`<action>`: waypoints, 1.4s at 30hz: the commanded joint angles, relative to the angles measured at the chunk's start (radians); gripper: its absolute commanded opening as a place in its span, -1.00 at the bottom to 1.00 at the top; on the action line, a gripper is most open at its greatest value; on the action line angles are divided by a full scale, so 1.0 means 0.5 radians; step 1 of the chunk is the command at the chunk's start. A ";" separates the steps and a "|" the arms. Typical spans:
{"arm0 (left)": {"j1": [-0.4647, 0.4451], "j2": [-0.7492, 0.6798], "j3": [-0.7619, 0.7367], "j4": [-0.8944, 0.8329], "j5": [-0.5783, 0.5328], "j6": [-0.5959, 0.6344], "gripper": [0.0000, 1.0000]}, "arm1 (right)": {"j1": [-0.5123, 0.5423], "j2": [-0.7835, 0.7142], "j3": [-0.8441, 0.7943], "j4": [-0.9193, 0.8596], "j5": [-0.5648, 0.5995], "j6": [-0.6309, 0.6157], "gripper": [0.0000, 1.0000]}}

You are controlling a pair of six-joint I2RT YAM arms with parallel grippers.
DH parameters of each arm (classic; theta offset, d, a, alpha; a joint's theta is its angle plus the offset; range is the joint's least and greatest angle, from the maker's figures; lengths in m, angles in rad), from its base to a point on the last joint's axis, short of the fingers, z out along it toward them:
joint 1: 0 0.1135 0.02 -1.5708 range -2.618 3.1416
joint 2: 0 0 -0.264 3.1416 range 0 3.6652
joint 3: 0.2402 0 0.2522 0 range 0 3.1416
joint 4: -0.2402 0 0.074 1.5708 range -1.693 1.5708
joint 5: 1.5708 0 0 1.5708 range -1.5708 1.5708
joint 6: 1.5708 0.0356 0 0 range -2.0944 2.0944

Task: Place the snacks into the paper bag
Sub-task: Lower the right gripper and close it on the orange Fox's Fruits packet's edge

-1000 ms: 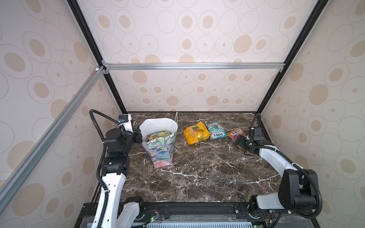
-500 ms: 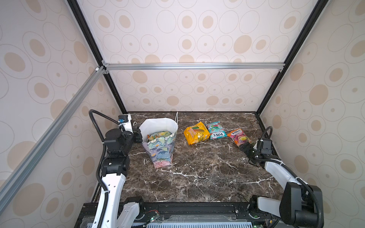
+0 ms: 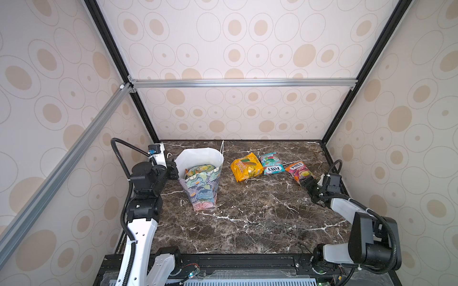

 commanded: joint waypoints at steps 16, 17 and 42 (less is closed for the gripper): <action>0.017 -0.001 0.033 0.006 -0.027 0.010 -1.00 | -0.055 0.322 -0.005 0.334 -0.132 0.115 0.40; 0.016 -0.001 0.035 0.012 -0.020 0.004 -1.00 | -0.057 0.330 -0.005 0.333 -0.127 0.112 0.39; 0.018 0.015 0.033 0.007 -0.024 0.005 -1.00 | -0.085 0.314 0.020 0.298 -0.081 0.019 0.06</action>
